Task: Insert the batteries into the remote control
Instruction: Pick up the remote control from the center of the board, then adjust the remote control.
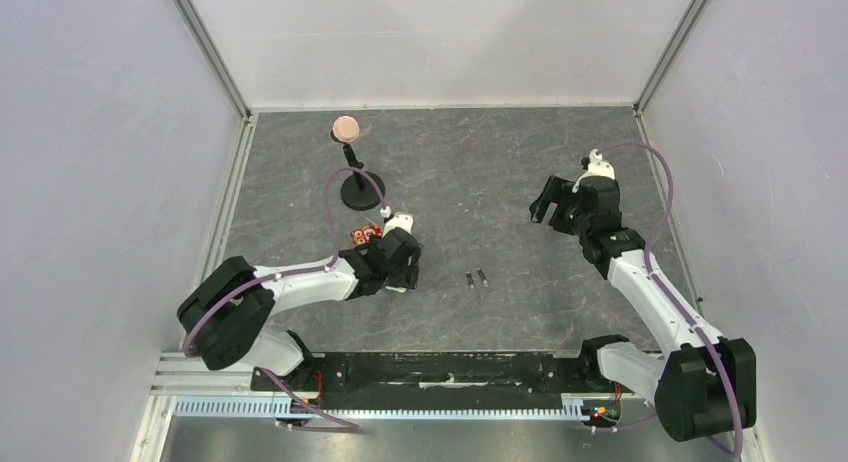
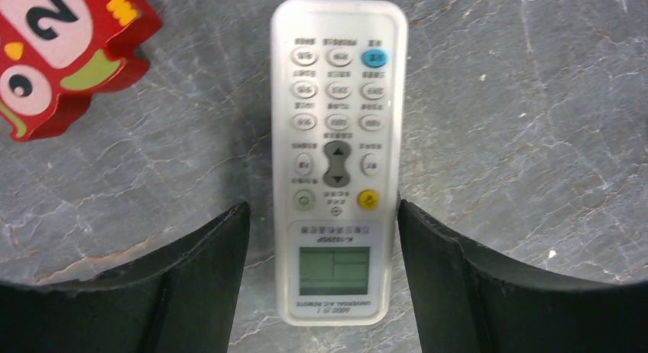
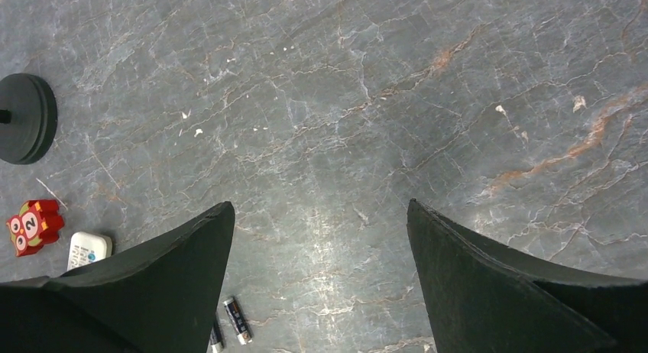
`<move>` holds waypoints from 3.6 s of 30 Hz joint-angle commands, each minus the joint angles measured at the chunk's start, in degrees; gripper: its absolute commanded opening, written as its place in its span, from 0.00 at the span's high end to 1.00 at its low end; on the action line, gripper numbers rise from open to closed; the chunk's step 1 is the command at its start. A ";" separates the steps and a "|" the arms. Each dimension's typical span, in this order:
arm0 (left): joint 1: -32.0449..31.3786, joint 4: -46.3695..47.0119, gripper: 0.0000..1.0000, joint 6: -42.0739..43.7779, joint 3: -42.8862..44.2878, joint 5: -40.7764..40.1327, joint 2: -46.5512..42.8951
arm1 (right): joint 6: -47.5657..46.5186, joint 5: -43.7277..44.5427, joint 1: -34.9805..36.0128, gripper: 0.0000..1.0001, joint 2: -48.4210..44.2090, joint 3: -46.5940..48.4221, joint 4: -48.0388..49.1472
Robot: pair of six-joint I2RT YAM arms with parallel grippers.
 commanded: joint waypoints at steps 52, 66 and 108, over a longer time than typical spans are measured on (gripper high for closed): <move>-3.19 8.45 0.96 36.56 6.07 23.88 -19.95 | 33.28 -21.17 26.05 0.61 9.71 4.33 16.36; -3.19 13.38 0.52 54.92 1.11 29.39 -29.55 | 52.07 -22.67 26.02 1.00 6.54 4.59 13.96; -4.59 26.47 0.86 84.32 -4.12 21.88 -26.25 | 76.63 -26.24 26.20 0.96 3.73 5.30 8.49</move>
